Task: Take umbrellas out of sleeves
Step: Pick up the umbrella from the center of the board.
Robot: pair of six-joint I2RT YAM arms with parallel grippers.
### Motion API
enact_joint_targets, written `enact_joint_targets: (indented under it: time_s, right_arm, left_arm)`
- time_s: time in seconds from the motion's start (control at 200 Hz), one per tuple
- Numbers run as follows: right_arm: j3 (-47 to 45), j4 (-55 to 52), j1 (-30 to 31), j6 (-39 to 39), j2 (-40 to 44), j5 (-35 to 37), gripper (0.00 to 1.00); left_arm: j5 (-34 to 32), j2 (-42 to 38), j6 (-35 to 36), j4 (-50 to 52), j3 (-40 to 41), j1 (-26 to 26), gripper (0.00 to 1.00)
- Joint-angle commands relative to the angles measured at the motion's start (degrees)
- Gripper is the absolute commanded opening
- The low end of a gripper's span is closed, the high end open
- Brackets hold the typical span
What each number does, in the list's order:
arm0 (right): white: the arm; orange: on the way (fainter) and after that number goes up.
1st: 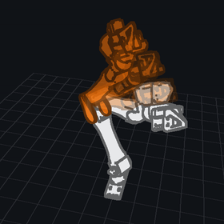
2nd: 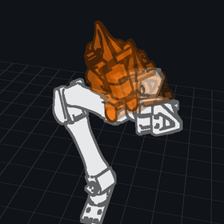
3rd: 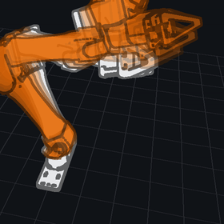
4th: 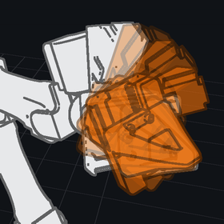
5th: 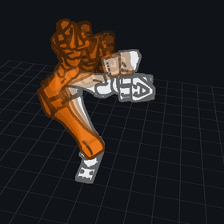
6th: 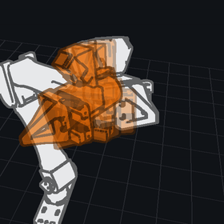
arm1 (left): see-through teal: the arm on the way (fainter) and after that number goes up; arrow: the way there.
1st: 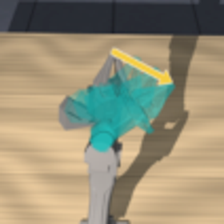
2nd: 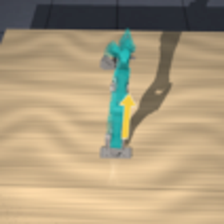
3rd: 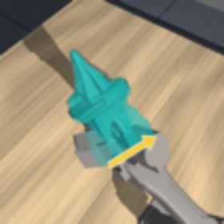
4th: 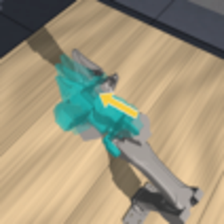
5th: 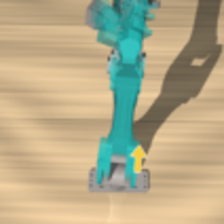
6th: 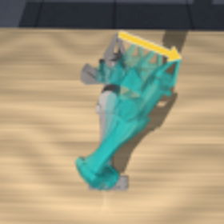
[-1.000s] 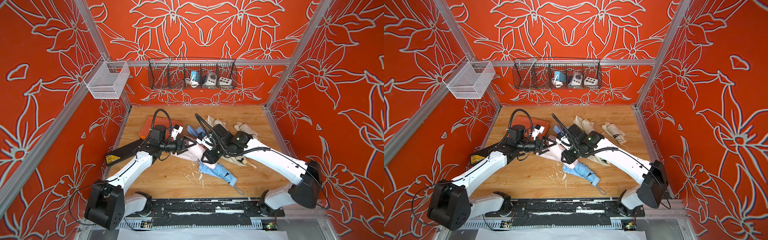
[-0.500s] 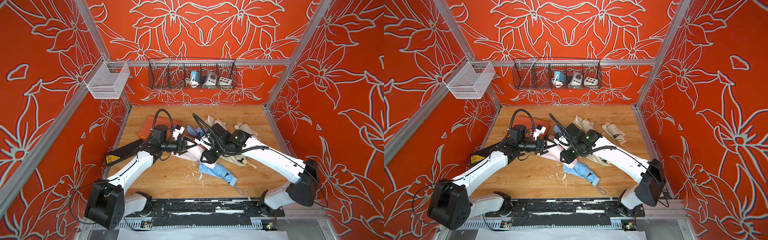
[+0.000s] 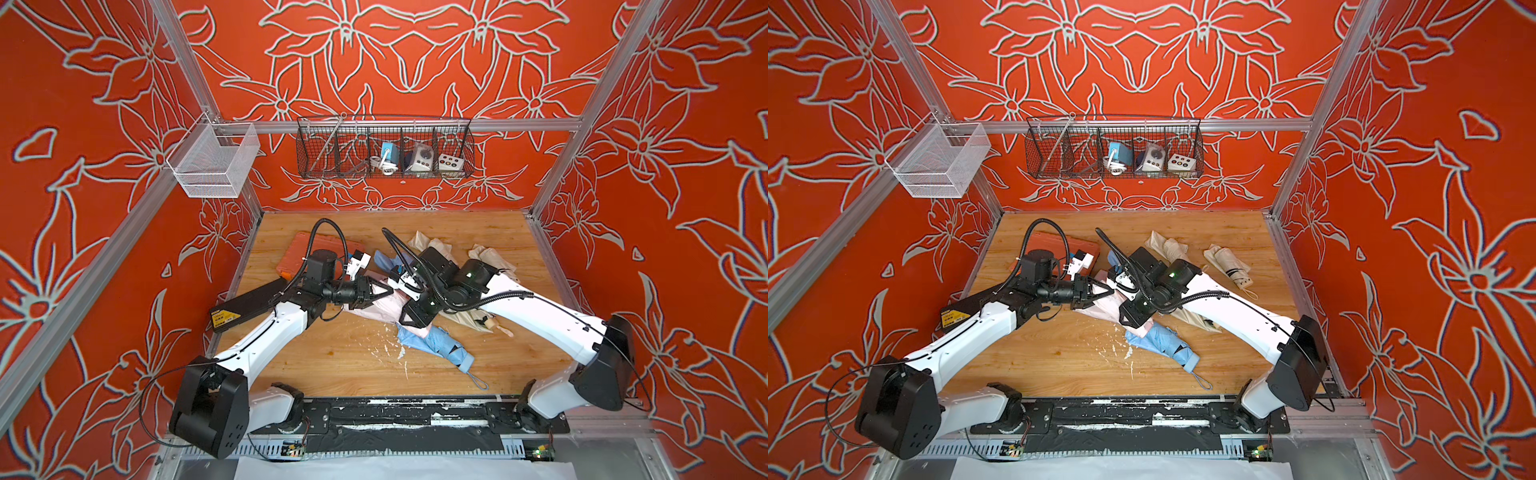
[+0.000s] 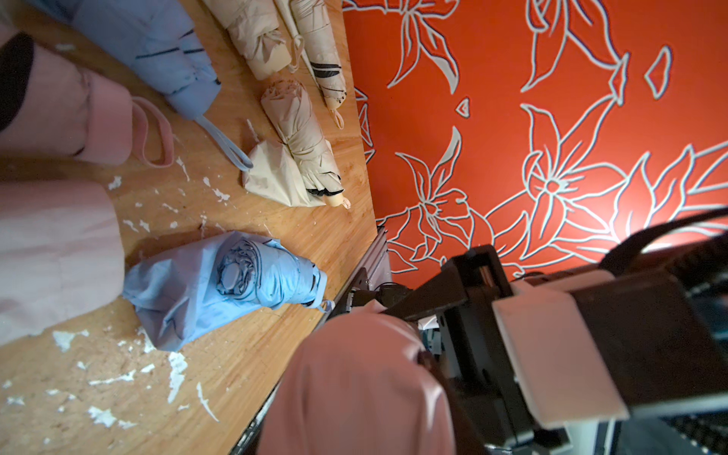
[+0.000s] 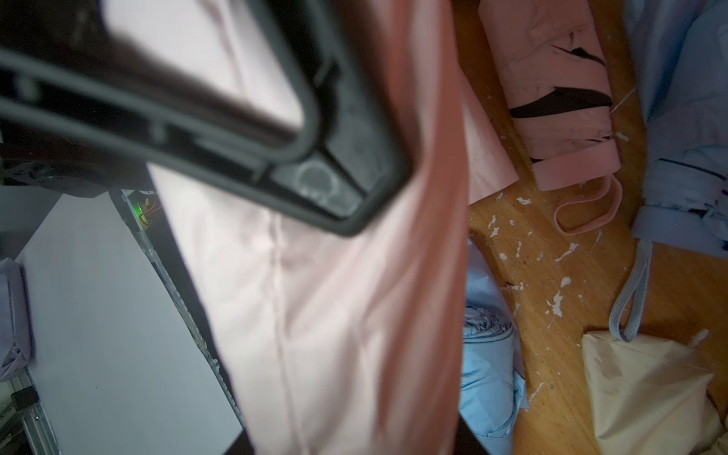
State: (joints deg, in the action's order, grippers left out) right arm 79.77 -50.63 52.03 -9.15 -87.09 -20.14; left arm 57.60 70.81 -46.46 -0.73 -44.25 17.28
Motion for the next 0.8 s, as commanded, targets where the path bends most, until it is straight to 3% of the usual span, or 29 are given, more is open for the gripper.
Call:
enact_joint_targets:
  time_s: [0.0,0.595,0.796]
  right_arm:
    - [2.6,1.9,0.4,1.9,-0.2,-0.3,0.4]
    - [3.2,0.5,0.4,1.9,1.1,2.8,0.68]
    - [3.3,-0.2,0.4,1.1,2.9,7.5,0.76]
  left_arm:
    - [0.6,0.6,-0.8,-1.8,-0.2,0.3,0.27]
    - [0.3,0.0,-7.0,-8.7,2.6,0.3,0.2]
    - [0.1,0.1,-8.2,-9.9,2.5,0.3,0.19]
